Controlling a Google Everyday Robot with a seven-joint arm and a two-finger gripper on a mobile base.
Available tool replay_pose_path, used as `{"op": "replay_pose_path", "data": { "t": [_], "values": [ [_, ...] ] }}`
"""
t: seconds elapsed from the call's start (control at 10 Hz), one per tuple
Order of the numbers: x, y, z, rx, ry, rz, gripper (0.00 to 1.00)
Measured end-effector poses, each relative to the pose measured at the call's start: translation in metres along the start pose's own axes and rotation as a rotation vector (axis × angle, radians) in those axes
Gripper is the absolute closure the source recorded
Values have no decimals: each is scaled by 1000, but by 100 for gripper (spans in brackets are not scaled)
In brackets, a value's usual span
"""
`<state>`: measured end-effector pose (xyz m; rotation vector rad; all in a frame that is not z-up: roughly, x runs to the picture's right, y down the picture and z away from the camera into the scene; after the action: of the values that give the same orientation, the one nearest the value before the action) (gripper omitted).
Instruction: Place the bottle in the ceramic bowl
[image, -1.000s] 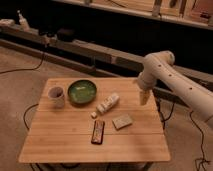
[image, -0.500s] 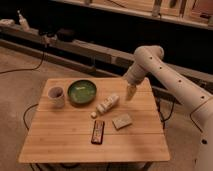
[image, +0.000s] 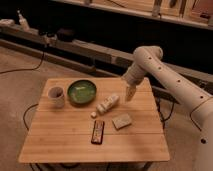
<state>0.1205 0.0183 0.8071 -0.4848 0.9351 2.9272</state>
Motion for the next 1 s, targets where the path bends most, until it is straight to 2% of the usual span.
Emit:
{"op": "replay_pose_path", "data": {
  "t": [0.1,0.4,0.6,0.7,0.8,0.9,1.0],
  "values": [
    [6,-1,3,13,2,-70,20],
    [3,-1,4,12,-1,-104,20],
    [9,2,32,47,-19,-123,20],
    [17,6,54,71,-35,-115,20],
    [20,10,69,84,-49,-77,20],
    [20,12,80,98,-65,-18,20],
    [21,17,88,101,-77,71,20]
  ]
}}
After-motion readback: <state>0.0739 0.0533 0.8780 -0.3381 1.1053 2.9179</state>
